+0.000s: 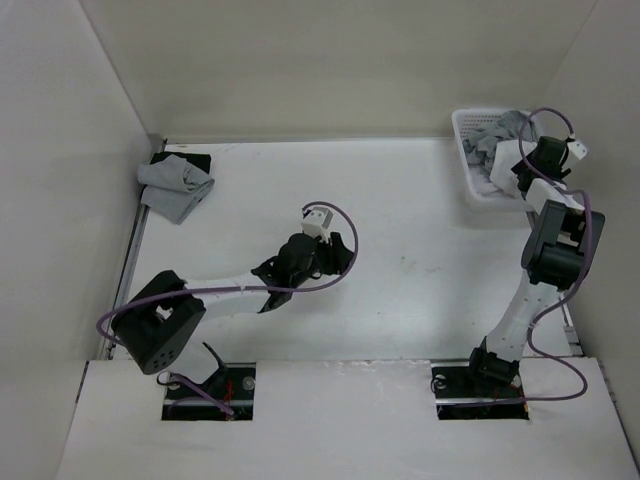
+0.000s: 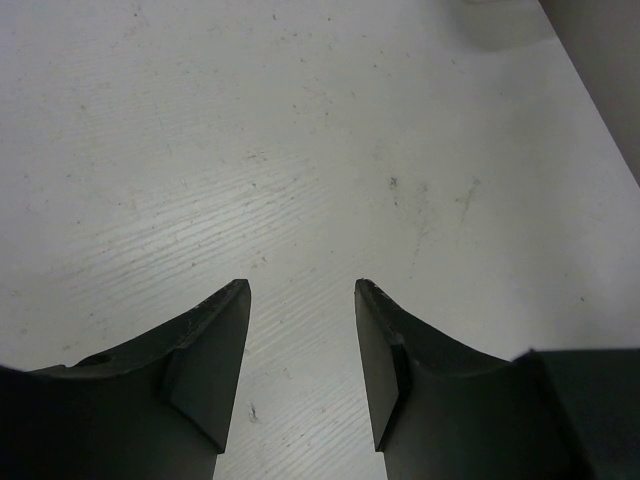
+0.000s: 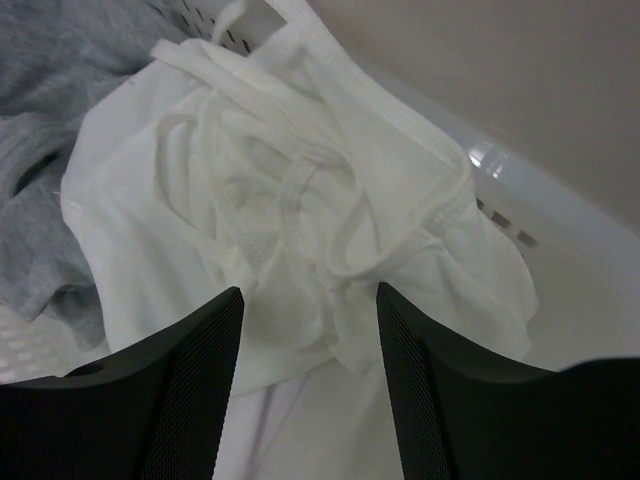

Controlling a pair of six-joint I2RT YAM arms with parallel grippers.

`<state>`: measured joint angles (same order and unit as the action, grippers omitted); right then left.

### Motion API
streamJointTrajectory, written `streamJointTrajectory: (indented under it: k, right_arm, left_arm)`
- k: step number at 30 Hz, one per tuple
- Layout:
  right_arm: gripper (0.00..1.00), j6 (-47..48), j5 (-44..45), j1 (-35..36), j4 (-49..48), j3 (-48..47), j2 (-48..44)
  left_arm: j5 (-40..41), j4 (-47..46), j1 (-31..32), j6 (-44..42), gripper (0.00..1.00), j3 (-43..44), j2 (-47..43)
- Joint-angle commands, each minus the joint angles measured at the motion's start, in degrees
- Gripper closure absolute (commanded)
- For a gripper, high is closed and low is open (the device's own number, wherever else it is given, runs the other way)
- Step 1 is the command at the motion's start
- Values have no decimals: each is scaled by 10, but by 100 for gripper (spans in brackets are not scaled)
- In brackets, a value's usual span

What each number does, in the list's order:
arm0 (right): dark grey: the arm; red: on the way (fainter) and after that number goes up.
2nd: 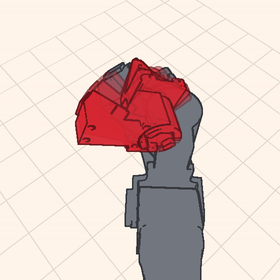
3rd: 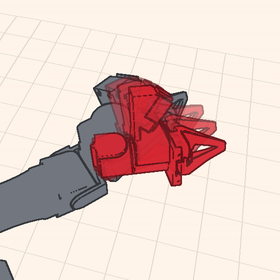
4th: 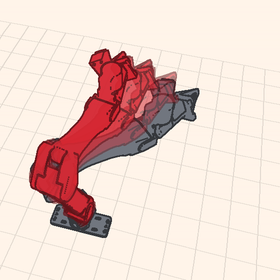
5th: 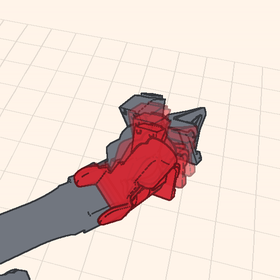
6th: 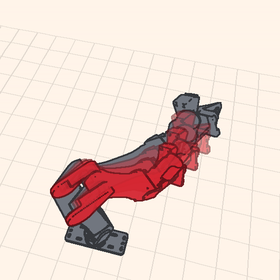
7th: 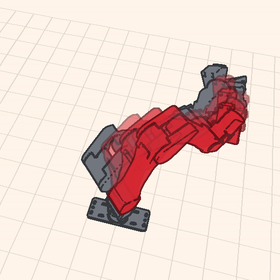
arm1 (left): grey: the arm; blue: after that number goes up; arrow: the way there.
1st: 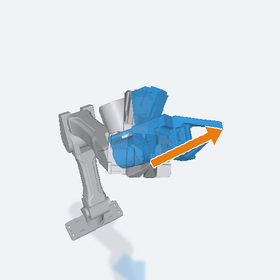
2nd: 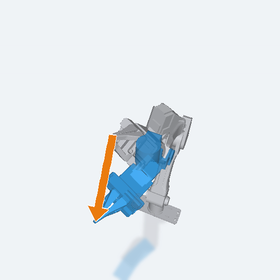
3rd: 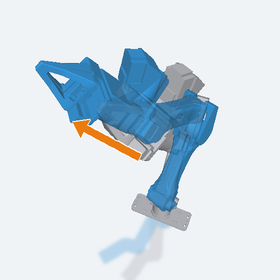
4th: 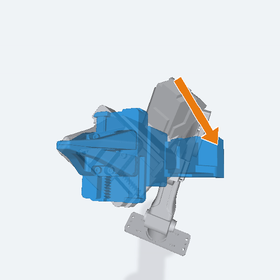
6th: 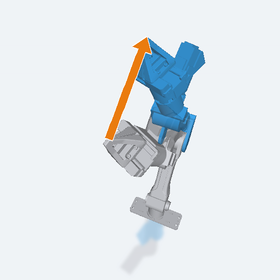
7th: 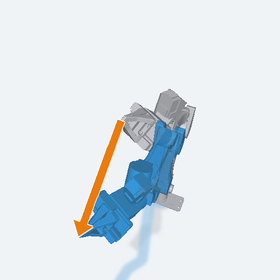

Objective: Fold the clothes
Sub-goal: Grab the tank top from the pile, then move the tank top to the center of the board

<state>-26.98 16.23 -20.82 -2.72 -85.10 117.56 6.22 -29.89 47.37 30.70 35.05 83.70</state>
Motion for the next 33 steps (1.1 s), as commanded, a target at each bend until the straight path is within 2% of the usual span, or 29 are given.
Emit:
streamJointTrajectory:
  k: [1,6,13,16,20,22,25,29,33]
  right_arm:
    - [39,21,10,3,3,-56,7]
    - [38,19,-2,-6,18,-82,34]
    - [47,13,-25,-6,52,-119,68]
    - [59,10,-39,-5,52,-122,73]
    - [86,-6,-56,-5,23,-101,60]
    - [94,-14,-56,-5,-14,-71,34]
    - [98,-15,-43,-5,-78,-18,-30]
    - [99,-18,-21,6,-139,46,-143]
    - [99,-20,-24,49,-181,103,-270]
  left_arm:
    - [-22,-36,-3,15,55,24,10]
    - [-31,-43,-10,23,55,22,21]
    - [-31,-43,-21,25,55,22,26]
    - [-31,-43,-23,27,55,22,27]
    - [-31,-43,-23,27,55,22,30]
    - [-31,-43,-23,27,55,23,30]
    - [-31,-43,-22,27,55,23,30]
    - [-32,-41,-21,27,55,26,21]
    - [-32,-38,-16,26,56,27,2]
